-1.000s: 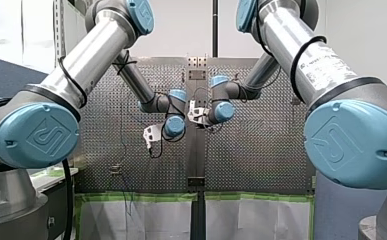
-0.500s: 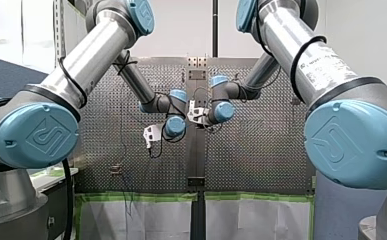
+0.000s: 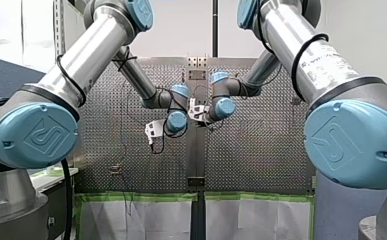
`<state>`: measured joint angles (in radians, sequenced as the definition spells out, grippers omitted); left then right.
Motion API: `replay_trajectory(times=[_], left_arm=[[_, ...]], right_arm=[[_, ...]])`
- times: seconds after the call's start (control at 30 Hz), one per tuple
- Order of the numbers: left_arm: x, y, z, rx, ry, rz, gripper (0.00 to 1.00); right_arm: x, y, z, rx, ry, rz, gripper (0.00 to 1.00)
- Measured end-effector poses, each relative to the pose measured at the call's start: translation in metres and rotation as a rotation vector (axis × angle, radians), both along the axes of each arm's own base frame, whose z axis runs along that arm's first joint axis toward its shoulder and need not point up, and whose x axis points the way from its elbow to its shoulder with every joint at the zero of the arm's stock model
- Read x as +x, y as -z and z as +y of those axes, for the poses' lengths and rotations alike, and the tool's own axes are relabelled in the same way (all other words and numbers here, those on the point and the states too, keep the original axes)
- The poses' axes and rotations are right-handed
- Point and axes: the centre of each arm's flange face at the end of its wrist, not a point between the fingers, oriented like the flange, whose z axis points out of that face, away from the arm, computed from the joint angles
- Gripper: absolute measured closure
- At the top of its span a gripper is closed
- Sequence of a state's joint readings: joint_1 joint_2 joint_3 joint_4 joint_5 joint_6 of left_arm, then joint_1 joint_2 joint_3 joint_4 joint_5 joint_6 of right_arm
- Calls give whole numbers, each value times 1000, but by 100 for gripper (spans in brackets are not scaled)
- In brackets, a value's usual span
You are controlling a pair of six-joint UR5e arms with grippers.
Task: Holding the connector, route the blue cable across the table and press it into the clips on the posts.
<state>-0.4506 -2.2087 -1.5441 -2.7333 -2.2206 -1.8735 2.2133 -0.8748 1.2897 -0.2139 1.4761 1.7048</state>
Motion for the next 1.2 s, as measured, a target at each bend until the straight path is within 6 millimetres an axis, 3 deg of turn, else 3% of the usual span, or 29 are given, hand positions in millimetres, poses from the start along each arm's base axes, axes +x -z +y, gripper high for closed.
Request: replay_trajectory(times=[0.33,0.77,1.2], left_arm=[[-23,-21,5,-24,13,-15,100],[-57,-60,17,-35,52,-11,100],[-77,-117,27,-34,66,-26,100]], right_arm=[[-7,-45,9,-1,4,-23,100],[-22,-118,40,-3,-9,-15,100],[-51,-144,69,12,1,0,100]])
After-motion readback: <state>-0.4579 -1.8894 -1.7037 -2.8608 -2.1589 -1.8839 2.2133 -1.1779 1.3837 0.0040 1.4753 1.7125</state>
